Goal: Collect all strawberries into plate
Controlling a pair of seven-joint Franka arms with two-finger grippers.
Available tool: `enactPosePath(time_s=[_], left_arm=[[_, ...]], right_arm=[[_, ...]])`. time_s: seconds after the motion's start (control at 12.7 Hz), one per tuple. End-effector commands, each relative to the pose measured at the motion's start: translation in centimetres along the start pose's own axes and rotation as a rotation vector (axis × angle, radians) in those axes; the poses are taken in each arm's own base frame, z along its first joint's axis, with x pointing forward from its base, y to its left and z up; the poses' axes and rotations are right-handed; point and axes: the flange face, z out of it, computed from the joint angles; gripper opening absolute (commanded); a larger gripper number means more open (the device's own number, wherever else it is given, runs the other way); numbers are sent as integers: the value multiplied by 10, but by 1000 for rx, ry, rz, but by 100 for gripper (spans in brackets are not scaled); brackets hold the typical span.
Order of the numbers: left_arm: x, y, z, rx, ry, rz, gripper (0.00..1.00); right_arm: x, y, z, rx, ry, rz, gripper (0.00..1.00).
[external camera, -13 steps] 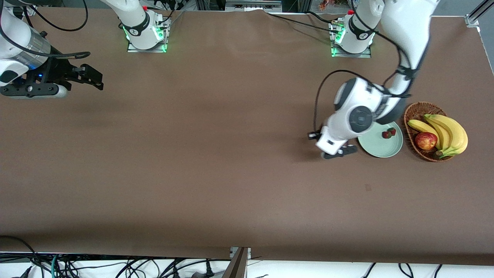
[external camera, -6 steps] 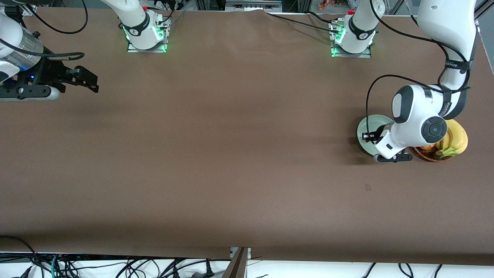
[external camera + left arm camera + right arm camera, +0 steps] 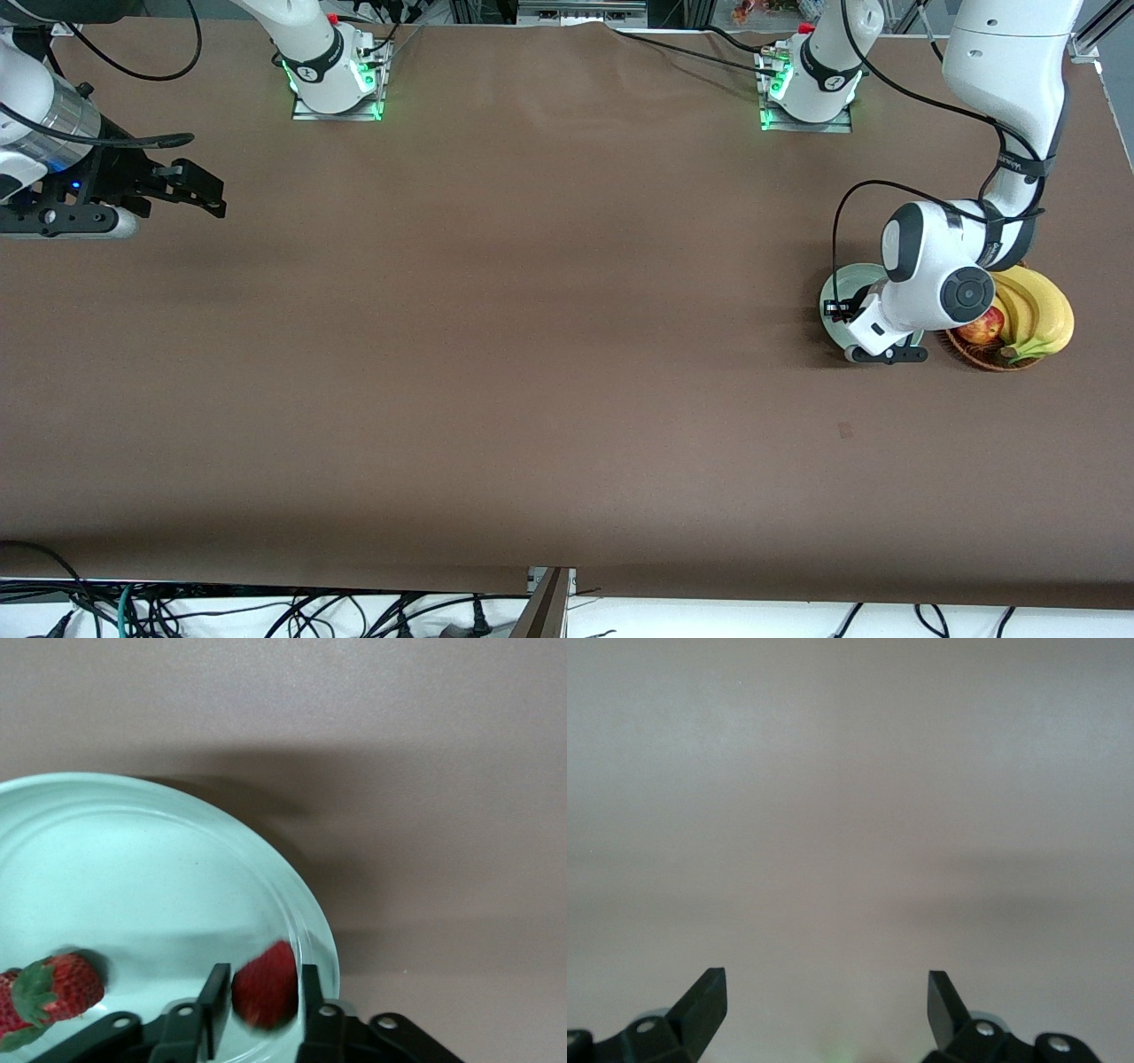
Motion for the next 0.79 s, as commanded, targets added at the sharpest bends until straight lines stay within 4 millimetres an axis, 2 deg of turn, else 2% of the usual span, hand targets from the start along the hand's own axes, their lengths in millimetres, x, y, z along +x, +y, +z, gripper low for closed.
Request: enactPosePath(time_s=[0.0,0.24,0.31,0.55,0.71], left_arm=[[-1,-7,-30,-21,6,29,100],[-9,-4,-89,-36,38,27,100],[-16,-4,-117,-43,82,28,100],[-42,2,-187,-46,178,51,100],[-61,13,-220,-51,183,76,100]], right_arm=[[2,2,-5,-14,-2,4,100],[0,-1,-6,-11,-4,-4,100],[-1,-1,-7,-10,-8,-7,100],[-5,2,-15,-12,-6,-6,100],[-4,7,-26,1,18,9,100]])
